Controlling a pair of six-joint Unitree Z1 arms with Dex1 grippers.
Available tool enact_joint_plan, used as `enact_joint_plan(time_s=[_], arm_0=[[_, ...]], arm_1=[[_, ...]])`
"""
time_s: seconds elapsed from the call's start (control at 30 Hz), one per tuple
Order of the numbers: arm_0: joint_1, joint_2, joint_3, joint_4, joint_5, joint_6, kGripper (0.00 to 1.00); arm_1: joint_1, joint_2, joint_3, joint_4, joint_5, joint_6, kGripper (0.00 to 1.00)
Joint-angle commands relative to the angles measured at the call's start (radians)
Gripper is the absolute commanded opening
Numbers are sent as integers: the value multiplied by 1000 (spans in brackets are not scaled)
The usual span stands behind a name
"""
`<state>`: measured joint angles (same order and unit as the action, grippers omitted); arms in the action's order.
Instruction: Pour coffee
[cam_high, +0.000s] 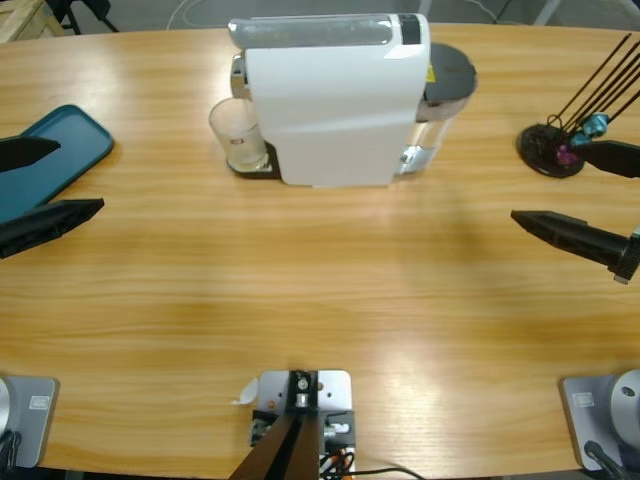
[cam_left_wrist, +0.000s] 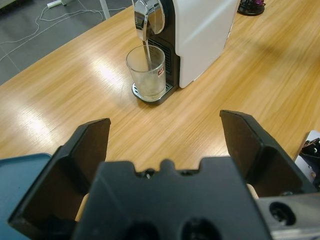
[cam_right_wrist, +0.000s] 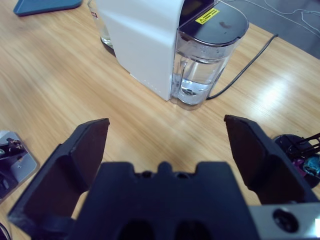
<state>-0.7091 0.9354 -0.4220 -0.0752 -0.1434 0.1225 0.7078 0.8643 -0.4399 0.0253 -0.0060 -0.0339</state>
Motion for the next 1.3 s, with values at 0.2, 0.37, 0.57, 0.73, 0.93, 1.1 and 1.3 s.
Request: enact_joint_plan(time_s=[0.2,0.37,0.57,0.73,0.93,1.1,1.3], arm_0=[[-1,26,37,-12,13,6,964],[-1,31,37,-12,13,6,964],[-1,38,35,-12,13,6,964],[-1,42,34,-12,12,6,964],[-1,45,34,-12,11,5,964],[-1,49,34,-12,11,5,964],[-1,59,31,-12,11,5,964]], arm_1=[[7,26,37,-5,5,-11,1000],[7,32,37,-5,5,-11,1000],[7,36,35,-5,6,-10,1000],[7,39,35,-5,6,-9,1000],[7,42,35,-5,6,-9,1000],[7,45,34,-5,6,-9,1000],[7,45,33,-7,6,-9,1000]])
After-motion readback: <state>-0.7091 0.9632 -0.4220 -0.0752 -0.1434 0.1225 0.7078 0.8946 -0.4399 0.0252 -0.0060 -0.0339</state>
